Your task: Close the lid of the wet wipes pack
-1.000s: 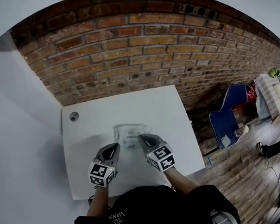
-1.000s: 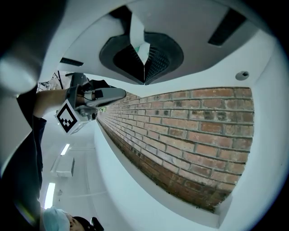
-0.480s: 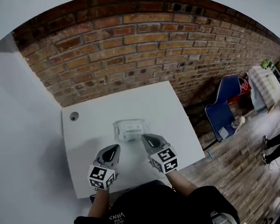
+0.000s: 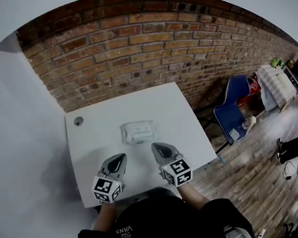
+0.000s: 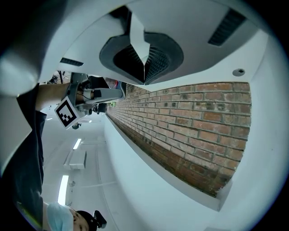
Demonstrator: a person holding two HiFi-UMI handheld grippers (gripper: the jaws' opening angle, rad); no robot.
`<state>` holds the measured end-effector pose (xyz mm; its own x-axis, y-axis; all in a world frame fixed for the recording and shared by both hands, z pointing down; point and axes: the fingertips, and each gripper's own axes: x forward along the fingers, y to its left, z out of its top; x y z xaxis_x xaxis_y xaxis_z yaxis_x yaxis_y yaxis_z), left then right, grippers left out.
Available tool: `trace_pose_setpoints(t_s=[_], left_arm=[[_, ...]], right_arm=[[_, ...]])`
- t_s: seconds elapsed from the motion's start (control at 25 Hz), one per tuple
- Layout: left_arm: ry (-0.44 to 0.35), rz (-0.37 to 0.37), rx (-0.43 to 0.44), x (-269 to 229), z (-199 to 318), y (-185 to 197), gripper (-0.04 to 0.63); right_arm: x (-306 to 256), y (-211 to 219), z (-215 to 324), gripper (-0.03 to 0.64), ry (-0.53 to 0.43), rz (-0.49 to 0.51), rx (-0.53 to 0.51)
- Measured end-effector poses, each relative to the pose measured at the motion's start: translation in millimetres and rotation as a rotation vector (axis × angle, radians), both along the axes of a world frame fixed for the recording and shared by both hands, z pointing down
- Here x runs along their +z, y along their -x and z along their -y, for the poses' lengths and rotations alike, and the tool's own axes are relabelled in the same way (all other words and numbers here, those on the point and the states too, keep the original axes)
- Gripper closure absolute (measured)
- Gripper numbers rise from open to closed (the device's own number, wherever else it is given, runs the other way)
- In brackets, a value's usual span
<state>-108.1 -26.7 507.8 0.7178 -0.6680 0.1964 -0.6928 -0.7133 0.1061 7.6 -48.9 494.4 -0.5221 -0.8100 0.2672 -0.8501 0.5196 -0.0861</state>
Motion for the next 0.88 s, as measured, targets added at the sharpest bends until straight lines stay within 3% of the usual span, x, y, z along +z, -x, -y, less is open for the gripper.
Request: trace_pose_setpoints(t_s=[0.88], left_arm=[[0.005,-0.012,0.021,3,-59,32,0.597]], right_arm=[[-9,13,-70,0.618,-0.017,0.006,0.058]])
